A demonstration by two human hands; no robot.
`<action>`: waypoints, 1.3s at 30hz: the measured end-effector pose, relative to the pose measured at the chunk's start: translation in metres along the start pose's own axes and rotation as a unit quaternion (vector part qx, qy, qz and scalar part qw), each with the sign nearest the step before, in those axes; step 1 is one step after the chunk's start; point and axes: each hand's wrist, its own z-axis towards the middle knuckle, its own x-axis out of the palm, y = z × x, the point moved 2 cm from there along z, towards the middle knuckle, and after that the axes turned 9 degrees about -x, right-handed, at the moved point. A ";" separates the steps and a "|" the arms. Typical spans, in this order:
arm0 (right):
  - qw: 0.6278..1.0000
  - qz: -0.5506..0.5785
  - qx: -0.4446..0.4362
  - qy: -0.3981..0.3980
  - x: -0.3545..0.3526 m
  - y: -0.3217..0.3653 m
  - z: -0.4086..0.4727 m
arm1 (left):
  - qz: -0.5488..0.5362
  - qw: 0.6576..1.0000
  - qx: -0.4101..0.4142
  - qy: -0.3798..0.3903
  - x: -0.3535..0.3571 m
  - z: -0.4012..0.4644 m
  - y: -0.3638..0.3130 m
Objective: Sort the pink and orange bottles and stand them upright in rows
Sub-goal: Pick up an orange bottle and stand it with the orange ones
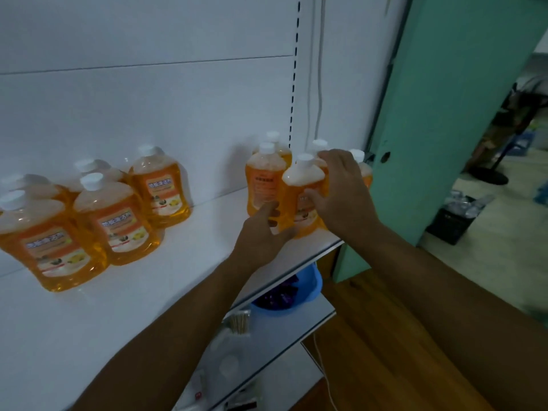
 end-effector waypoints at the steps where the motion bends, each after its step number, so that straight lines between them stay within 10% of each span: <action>1: 1.000 0.007 0.015 0.013 0.001 -0.006 0.000 | -0.006 1.000 -0.002 -0.008 0.003 0.003 0.000; 19: 0.992 0.041 0.010 0.116 0.024 -0.005 0.009 | 0.011 0.999 -0.025 -0.030 -0.024 0.000 0.023; 39: 0.968 0.176 -0.091 0.153 0.144 0.107 0.074 | 0.079 0.954 -0.101 -0.270 -0.129 -0.053 0.074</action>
